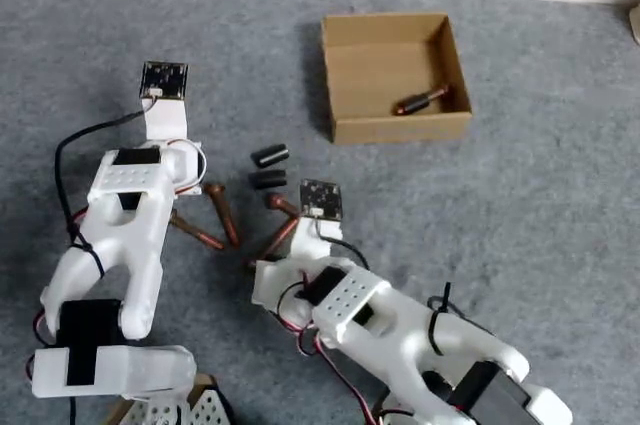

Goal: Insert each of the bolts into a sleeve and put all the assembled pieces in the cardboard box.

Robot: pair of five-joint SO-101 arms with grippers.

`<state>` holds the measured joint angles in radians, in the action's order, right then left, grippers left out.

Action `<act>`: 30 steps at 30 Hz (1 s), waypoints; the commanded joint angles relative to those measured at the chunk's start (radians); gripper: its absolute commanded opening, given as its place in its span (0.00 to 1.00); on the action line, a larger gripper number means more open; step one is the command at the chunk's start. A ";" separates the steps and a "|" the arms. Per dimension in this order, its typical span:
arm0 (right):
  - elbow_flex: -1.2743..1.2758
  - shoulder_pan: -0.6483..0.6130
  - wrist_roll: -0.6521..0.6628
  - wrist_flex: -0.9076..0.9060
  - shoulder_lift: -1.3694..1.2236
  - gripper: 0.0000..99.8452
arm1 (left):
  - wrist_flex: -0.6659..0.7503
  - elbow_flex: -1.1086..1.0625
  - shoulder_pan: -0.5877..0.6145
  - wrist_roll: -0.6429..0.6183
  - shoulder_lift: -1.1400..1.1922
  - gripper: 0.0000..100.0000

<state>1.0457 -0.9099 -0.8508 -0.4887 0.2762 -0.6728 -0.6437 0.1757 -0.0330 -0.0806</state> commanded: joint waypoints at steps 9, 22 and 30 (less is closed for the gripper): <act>0.001 0.124 0.298 0.044 -0.008 0.43 | 0.015 0.004 -0.001 -0.009 -0.007 0.01; 0.001 0.122 0.305 0.044 -0.008 0.01 | 0.015 0.004 -0.001 -0.009 -0.007 0.01; 0.002 0.127 0.305 0.042 -0.001 0.00 | 0.015 0.004 -0.002 -0.009 -0.004 0.01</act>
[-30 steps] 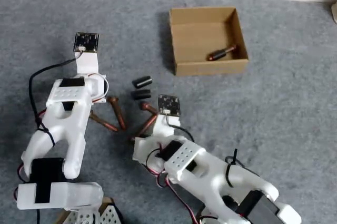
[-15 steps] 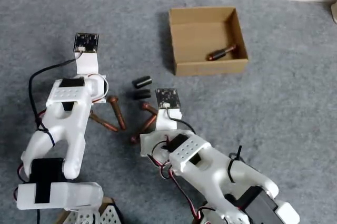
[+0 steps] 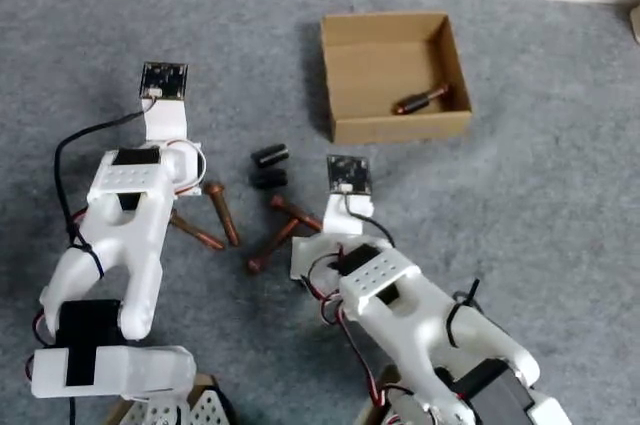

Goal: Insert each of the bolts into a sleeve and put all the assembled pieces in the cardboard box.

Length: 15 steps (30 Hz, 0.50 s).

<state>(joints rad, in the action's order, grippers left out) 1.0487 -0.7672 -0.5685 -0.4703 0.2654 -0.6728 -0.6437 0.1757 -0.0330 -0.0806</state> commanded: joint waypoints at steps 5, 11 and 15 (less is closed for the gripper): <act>-0.004 -0.016 0.026 0.024 0.013 0.01 | 0.015 0.004 -0.002 -0.009 -0.004 0.01; -0.004 -0.045 0.026 0.022 0.013 0.01 | 0.015 0.004 -0.002 -0.009 -0.004 0.01; -0.012 -0.127 0.026 -0.094 0.015 0.06 | 0.015 0.004 -0.002 -0.009 -0.002 0.01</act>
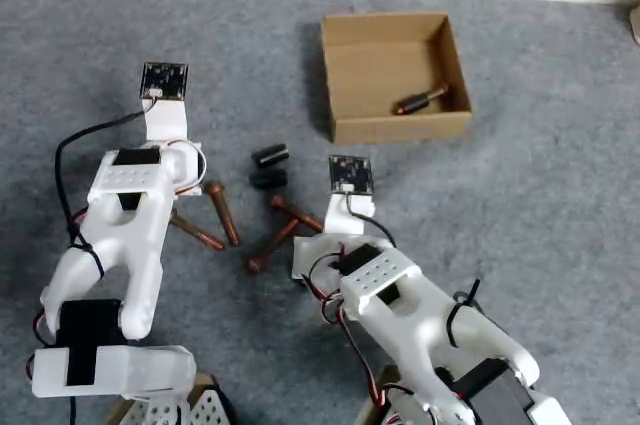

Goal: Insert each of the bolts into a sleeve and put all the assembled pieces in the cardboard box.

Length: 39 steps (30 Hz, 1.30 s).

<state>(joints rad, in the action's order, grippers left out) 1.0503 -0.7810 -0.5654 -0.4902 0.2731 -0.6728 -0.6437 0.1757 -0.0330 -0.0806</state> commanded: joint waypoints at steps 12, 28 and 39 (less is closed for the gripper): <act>-0.127 -0.225 -0.103 -0.163 -0.005 0.18 | 0.015 0.008 -0.002 -0.009 -0.001 0.01; -0.120 -0.045 -0.100 -0.163 -0.004 0.00 | 0.035 0.002 -0.018 -0.009 0.001 0.01; -0.127 0.154 0.011 -0.171 0.030 0.00 | 0.032 0.004 -0.062 -0.005 0.001 0.01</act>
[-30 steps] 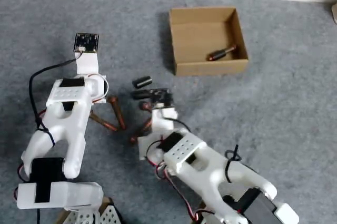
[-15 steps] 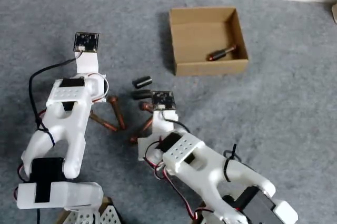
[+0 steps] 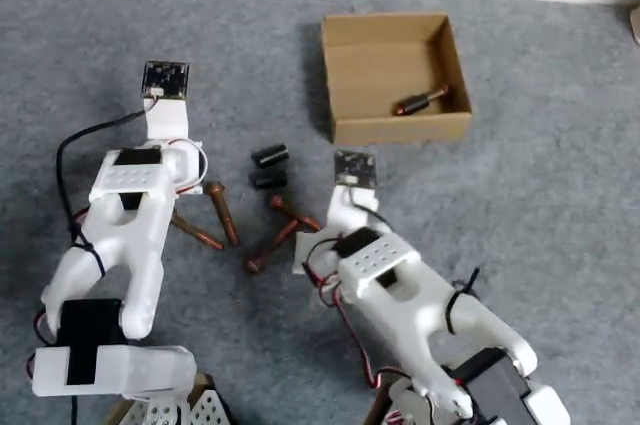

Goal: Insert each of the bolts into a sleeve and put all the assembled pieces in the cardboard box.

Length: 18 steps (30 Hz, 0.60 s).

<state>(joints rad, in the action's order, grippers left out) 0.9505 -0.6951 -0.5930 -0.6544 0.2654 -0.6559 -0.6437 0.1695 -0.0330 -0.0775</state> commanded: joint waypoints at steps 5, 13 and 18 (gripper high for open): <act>-0.015 0.168 0.041 -0.007 0.248 0.00 | -0.064 0.008 -0.150 0.241 -0.024 0.01; 0.142 0.220 0.143 -0.022 0.605 0.00 | 0.015 -0.163 -0.185 0.321 -0.234 0.01; 0.165 0.220 0.141 -0.021 0.605 0.00 | 0.044 -0.151 -0.183 0.083 -0.194 0.01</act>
<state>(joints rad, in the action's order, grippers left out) 1.1208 -0.4879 -0.4703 -0.6743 0.8562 -0.6406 -0.8170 -0.0008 0.2125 -0.2785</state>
